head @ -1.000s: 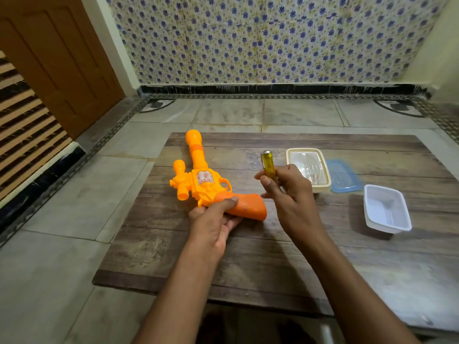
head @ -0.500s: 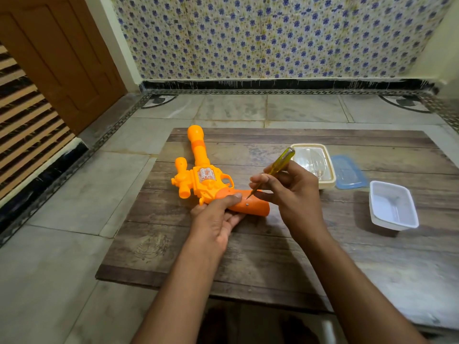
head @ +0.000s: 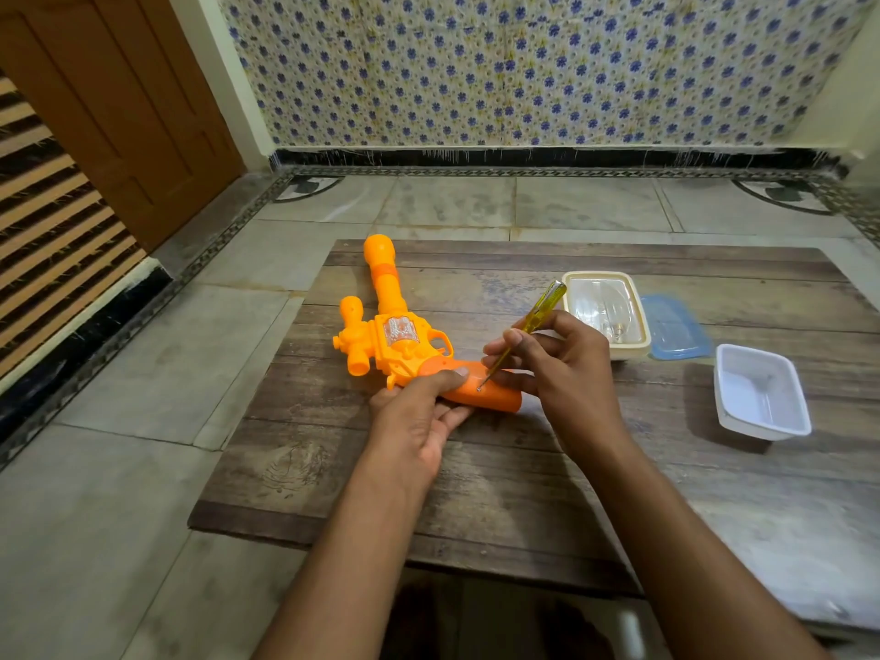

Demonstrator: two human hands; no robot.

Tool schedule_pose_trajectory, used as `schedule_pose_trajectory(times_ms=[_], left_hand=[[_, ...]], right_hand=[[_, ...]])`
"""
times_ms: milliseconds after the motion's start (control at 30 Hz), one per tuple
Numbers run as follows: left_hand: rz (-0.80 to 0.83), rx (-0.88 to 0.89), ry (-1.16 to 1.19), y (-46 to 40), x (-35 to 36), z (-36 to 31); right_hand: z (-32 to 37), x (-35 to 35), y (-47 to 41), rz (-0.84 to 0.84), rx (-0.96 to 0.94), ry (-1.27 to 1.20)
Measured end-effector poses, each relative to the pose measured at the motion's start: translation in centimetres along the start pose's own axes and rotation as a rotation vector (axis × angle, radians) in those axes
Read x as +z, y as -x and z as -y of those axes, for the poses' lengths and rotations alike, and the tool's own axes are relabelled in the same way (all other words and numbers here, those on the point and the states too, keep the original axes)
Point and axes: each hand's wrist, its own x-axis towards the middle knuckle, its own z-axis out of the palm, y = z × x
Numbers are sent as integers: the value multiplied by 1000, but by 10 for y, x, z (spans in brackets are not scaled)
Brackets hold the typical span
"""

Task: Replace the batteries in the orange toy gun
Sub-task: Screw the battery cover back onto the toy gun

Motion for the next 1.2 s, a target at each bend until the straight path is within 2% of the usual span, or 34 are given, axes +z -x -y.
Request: schedule_pose_trajectory(times_ms=[233, 500, 767, 1033, 1200], left_hand=[[-20, -12, -7, -1, 1, 0], [-39, 12, 9, -5, 1, 1], [-55, 10, -5, -6, 0, 1], [-59, -10, -14, -10, -1, 1], [-41, 6, 7, -9, -1, 3]], right_hand=[[1, 0, -1, 41, -38, 69], [2, 0, -2, 38, -336, 462], [6, 8, 6, 117, -559, 538], [8, 9, 6, 115, -599, 589], [6, 11, 4, 52, -585, 609]])
